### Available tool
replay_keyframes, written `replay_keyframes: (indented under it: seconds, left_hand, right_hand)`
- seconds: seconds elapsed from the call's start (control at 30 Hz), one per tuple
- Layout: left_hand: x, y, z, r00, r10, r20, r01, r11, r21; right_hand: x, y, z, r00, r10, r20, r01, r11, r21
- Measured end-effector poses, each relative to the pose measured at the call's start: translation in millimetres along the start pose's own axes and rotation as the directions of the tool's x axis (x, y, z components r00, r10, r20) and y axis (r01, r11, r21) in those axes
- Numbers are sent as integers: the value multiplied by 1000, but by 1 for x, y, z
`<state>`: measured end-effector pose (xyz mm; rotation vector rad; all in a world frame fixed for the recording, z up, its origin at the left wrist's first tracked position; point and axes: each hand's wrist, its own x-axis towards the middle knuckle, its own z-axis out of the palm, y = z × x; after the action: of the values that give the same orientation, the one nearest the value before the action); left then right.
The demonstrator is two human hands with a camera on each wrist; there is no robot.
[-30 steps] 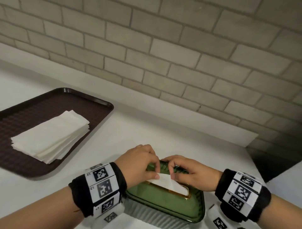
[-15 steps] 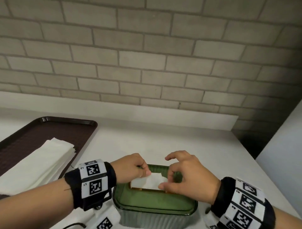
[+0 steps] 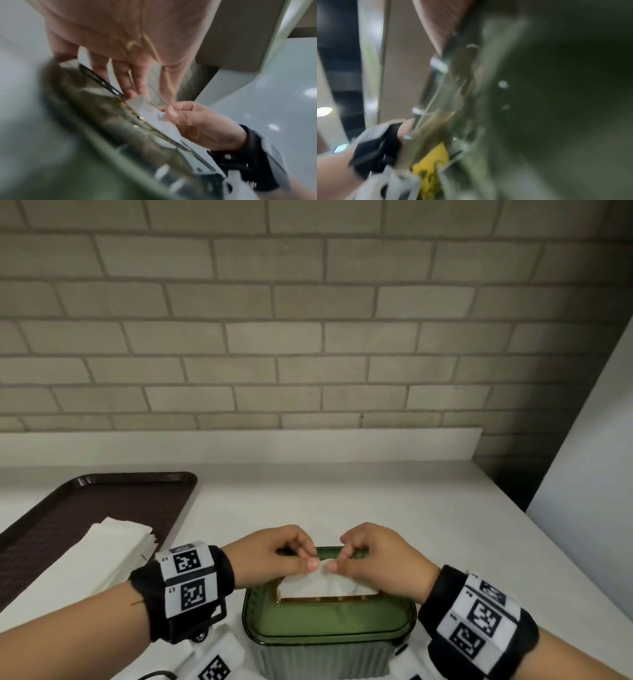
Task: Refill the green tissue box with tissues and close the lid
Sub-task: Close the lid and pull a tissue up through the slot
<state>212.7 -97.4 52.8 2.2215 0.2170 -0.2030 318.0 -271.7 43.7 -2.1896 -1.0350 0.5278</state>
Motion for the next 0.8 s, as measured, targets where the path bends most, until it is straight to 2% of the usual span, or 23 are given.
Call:
replay_keyframes:
  seconds: [0.07, 0.13, 0.23, 0.33, 0.47, 0.67, 0.73, 0.8]
  left_hand:
    - [-4, -8, -2, 999, 54, 5, -54, 998, -21]
    - [-8, -9, -2, 992, 124, 7, -124, 991, 53]
    - [-10, -4, 3, 979, 203, -21, -185, 925, 331]
    - [-8, 9, 12, 967, 237, -98, -147, 823, 548]
    - [1, 19, 28, 952, 257, -167, -60, 689, 722]
    - [7, 12, 45, 940, 284, -190, -15, 588, 809]
    - [8, 12, 45, 937, 289, -198, -13, 595, 803]
    - [9, 13, 41, 940, 265, -216, -10, 653, 757]
  right_hand:
    - [5, 3, -4, 995, 40, 89, -54, 986, 160]
    - [10, 4, -7, 985, 83, 152, -117, 966, 230]
    - [15, 6, -7, 978, 128, 166, -173, 938, 301]
    - [16, 7, -4, 978, 134, 161, -180, 930, 320]
    - [15, 7, -4, 985, 132, 113, -167, 899, 405]
    - [12, 9, 0, 988, 102, 120, -146, 877, 457]
    - [12, 9, 0, 990, 95, 104, -133, 877, 461]
    - [12, 9, -2, 991, 101, 85, -129, 875, 467]
